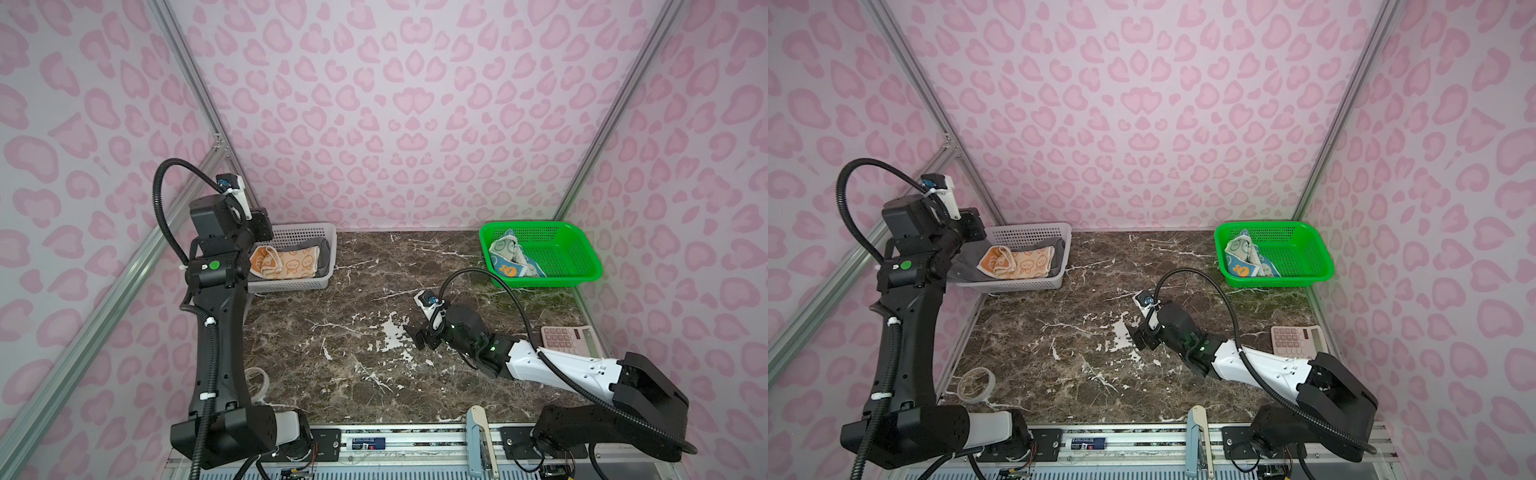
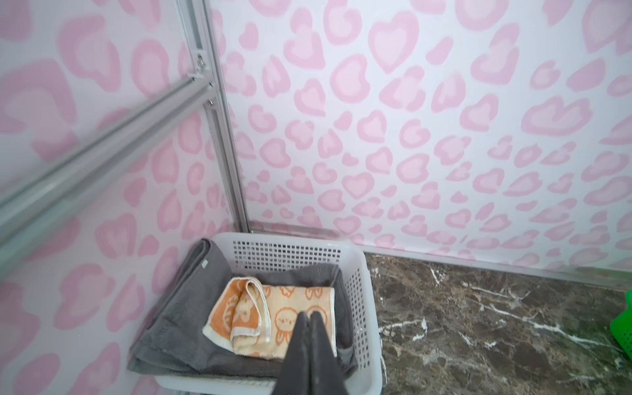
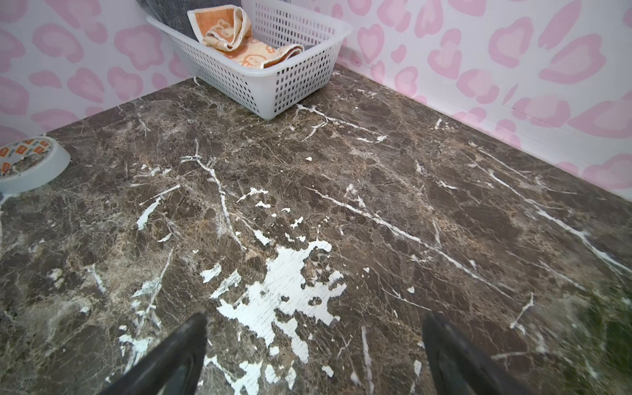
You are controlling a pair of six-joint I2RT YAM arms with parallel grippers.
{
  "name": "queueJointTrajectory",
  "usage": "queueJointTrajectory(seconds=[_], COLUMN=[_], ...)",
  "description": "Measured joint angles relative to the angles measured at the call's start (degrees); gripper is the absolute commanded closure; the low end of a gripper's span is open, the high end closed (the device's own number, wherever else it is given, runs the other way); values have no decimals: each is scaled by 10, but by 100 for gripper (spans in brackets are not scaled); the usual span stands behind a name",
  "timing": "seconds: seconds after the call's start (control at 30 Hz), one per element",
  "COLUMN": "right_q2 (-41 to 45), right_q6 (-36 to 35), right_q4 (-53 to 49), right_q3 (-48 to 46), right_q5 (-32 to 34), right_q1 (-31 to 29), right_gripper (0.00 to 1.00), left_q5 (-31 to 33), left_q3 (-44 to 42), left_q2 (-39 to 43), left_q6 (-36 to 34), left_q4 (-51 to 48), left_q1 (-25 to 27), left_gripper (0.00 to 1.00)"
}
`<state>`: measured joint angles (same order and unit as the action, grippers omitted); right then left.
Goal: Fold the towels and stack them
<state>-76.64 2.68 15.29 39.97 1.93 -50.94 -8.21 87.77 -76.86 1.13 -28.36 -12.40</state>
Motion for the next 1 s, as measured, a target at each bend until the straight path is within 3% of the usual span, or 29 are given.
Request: queueJointTrajectory(seconds=[0.33, 0.53, 1.0], right_q2=[25, 33, 35], right_q6=[8, 17, 32], right_q4=[-10, -28, -37], right_q3=[16, 25, 14], right_q5=[-7, -20, -31], right_q1=[31, 46, 54], right_gripper=[1, 1, 1], left_q5=[-56, -51, 19], left_q3=[-154, -165, 78], left_q2=[53, 14, -261], left_q6=[4, 18, 25], left_q4=[-40, -48, -75], left_q1=[48, 62, 63], left_gripper=[97, 97, 97])
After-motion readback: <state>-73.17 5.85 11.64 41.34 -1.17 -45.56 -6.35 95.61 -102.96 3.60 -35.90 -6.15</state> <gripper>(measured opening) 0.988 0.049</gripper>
